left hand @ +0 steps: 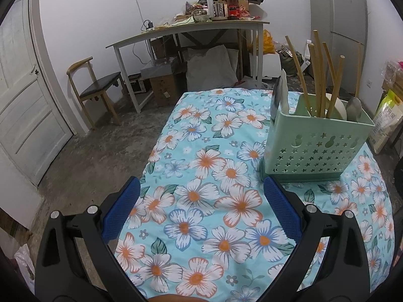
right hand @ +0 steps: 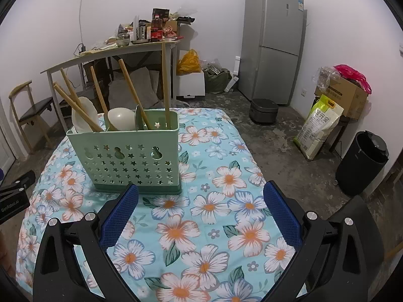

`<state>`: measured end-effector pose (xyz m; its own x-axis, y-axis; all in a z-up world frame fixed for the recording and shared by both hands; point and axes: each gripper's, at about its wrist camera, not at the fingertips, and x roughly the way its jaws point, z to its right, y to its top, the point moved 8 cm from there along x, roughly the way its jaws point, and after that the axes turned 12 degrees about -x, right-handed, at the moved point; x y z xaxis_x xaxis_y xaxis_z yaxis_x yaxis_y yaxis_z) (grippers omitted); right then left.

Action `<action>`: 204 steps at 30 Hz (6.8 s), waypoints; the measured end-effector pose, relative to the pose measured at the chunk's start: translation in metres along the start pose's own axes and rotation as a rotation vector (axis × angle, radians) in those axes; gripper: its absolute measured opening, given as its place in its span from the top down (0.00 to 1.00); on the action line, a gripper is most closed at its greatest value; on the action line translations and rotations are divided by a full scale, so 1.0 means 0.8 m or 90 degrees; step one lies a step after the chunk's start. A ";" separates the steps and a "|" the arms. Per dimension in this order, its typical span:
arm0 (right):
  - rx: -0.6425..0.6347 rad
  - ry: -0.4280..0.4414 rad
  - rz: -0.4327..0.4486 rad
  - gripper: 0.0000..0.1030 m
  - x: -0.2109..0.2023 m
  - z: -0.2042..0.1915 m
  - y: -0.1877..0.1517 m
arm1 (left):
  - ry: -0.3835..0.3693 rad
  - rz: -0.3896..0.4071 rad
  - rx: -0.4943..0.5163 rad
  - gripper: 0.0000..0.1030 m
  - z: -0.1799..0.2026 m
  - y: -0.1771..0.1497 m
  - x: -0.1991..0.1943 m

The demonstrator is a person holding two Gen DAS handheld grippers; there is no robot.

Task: Organize utensils

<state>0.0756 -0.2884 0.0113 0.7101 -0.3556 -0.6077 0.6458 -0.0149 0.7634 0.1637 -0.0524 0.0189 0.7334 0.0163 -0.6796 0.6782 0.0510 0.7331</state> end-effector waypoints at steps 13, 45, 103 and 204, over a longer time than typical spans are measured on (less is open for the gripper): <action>-0.007 0.013 -0.002 0.06 -0.002 -0.006 0.000 | -0.004 -0.004 0.002 0.08 0.003 -0.002 0.001; -0.011 0.018 -0.012 0.06 0.002 -0.013 -0.003 | -0.004 -0.010 0.001 0.08 0.002 -0.004 0.002; -0.019 0.039 -0.011 0.06 0.005 -0.022 0.000 | -0.002 -0.016 -0.005 0.08 -0.008 -0.016 -0.007; -0.017 0.039 -0.009 0.06 0.004 -0.019 0.004 | -0.006 -0.023 -0.002 0.08 -0.011 -0.006 -0.002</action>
<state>0.0843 -0.2752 0.0078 0.7158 -0.2978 -0.6317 0.6628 0.0050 0.7488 0.1584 -0.0443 0.0163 0.7093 0.0058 -0.7049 0.7036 0.0550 0.7085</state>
